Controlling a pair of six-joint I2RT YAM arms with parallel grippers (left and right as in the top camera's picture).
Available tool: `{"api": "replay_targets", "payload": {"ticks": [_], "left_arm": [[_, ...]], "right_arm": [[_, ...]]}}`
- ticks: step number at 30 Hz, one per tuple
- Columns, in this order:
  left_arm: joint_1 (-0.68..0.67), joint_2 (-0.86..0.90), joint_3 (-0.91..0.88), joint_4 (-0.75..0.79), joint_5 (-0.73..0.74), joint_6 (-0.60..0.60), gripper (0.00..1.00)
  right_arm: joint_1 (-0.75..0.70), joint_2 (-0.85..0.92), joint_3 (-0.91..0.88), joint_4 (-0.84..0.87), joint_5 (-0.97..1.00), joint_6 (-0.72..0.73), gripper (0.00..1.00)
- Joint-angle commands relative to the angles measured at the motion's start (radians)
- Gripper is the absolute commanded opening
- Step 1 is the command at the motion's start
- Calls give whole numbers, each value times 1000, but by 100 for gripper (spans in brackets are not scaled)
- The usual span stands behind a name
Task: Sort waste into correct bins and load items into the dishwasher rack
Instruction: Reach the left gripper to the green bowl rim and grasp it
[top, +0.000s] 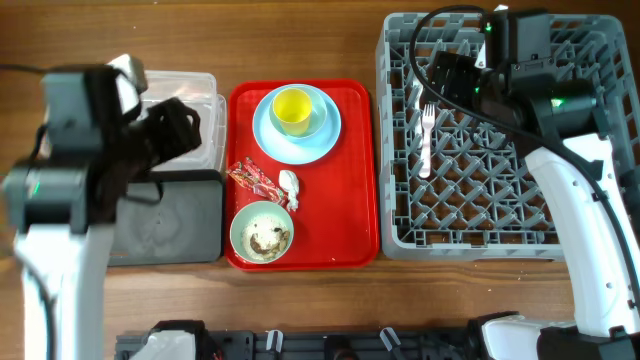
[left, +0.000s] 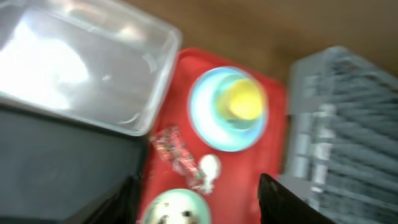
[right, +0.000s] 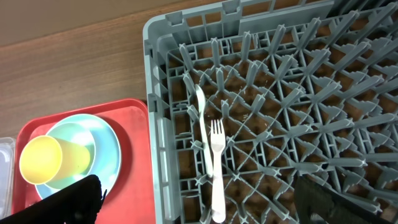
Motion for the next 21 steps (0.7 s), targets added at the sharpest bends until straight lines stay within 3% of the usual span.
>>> {"api": "replay_targets", "payload": {"ticks": [1, 7, 13, 21], "left_arm": [[-1, 168, 11, 19, -135, 10, 45], [-1, 417, 11, 119, -136, 44, 45], [0, 564, 11, 204, -179, 61, 15], [-1, 620, -34, 180, -141, 55, 8]], "right_arm": [[0, 10, 5, 2, 7, -5, 100], [0, 10, 5, 2, 7, -5, 100], [0, 10, 5, 2, 7, -5, 100], [0, 10, 5, 2, 7, -5, 100]]}}
